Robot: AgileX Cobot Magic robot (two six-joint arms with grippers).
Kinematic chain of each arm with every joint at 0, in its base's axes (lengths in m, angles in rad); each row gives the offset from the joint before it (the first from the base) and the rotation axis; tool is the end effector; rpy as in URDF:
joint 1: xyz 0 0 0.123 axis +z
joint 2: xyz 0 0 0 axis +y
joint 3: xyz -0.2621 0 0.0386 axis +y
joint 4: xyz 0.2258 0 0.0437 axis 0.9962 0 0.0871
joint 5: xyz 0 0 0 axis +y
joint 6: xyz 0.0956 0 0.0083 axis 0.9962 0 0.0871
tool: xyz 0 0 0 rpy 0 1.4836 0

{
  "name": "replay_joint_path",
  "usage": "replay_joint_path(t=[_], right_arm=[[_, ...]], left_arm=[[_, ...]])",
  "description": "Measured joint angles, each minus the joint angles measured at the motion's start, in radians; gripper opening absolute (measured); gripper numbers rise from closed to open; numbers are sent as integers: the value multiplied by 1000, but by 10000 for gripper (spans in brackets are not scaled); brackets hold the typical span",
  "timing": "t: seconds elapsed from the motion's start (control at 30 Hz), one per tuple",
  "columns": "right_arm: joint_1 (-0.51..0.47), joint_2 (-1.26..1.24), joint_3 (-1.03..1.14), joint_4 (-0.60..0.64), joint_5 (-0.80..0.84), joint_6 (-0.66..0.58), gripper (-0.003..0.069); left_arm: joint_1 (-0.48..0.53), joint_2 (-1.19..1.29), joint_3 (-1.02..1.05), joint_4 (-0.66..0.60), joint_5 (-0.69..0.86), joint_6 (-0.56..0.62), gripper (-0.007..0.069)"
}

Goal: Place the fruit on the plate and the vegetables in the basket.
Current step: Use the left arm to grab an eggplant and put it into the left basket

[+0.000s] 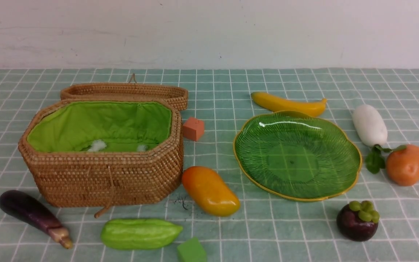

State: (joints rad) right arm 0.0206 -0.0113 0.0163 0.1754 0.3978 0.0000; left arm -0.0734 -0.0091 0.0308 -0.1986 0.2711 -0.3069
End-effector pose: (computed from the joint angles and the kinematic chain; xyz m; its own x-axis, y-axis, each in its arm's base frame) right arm 0.0545 0.0076 0.1719 -0.3148 0.1544 -0.9365 -0.0346 0.9842 0.1739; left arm 0.0576 -0.0093 0.1789 -0.2342 -0.4614 -0.8557 0.0147 0.8784 -0.4777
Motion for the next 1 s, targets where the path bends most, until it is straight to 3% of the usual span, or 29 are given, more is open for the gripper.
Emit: replay_joint_path(t=[0.2,0.43,0.63,0.77,0.8,0.83,1.0], right_arm=[[0,0,0,0,0,0,242],[0,0,0,0,0,0,242],[0,0,3,8,-29,9,242],[0,0,10,228,-104,138,242],[0,0,10,228,-104,144,242],[0,0,10,330,-145,192,242],[0,0,7,506,-208,223,229]], left_arm=[[0,0,0,-282,-98,-148,239],[0,2,-3,-338,-153,-141,220],[0,129,-197,-321,55,-3,4],[0,278,-350,-307,266,104,-13],[0,286,-356,-307,266,106,-13],[0,349,-400,-303,351,129,-13],[0,517,-472,-259,510,193,-13]])
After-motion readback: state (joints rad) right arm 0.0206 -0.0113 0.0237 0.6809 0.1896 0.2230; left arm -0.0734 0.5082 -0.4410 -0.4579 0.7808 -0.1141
